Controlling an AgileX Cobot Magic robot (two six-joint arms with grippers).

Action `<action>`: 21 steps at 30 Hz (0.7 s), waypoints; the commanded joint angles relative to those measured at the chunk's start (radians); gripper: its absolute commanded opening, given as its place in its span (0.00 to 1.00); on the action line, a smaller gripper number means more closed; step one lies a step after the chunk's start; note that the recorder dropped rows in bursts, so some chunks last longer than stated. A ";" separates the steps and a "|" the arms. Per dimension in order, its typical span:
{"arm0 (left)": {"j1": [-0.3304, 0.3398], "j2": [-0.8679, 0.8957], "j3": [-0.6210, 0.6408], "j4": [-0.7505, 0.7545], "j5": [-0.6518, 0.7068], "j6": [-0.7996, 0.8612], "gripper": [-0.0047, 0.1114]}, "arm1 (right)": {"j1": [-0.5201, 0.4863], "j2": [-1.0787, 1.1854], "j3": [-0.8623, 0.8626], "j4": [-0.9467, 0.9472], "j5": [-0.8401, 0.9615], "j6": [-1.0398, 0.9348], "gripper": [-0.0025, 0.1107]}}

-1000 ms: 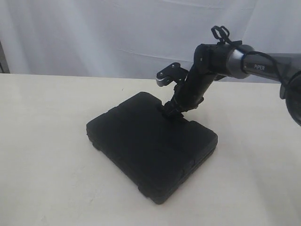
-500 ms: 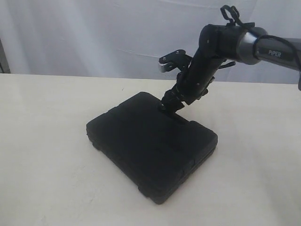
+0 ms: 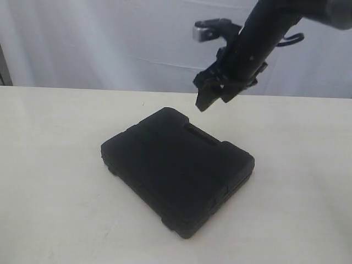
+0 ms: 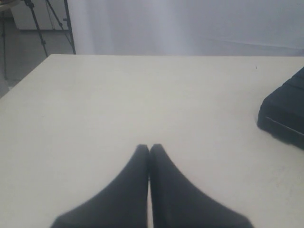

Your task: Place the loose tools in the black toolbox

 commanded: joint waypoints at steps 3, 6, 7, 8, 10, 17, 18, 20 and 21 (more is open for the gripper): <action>-0.005 -0.001 0.003 -0.008 -0.008 -0.004 0.04 | 0.000 -0.275 0.070 0.067 0.023 0.054 0.45; -0.005 -0.001 0.003 -0.008 -0.008 -0.004 0.04 | 0.007 -0.460 0.174 0.067 0.023 0.119 0.43; -0.005 -0.001 0.003 -0.008 -0.008 -0.004 0.04 | 0.007 -0.515 0.211 0.069 0.023 0.141 0.43; -0.005 -0.001 0.003 -0.008 -0.008 -0.004 0.04 | 0.007 -0.656 0.316 0.088 0.023 0.200 0.43; -0.005 -0.001 0.003 -0.008 -0.008 -0.004 0.04 | 0.007 -0.850 0.483 0.134 0.023 0.204 0.43; -0.005 -0.001 0.003 -0.008 -0.008 -0.004 0.04 | 0.007 -1.208 0.986 0.400 -0.401 0.183 0.02; -0.005 -0.001 0.003 -0.008 -0.008 -0.004 0.04 | 0.007 -1.214 1.009 0.426 -0.402 0.183 0.02; -0.005 -0.001 0.003 -0.008 -0.008 -0.004 0.04 | 0.007 -1.234 1.053 0.416 -0.401 0.183 0.02; -0.005 -0.001 0.003 -0.008 -0.008 -0.004 0.04 | 0.007 -1.236 1.059 0.400 -0.408 0.183 0.02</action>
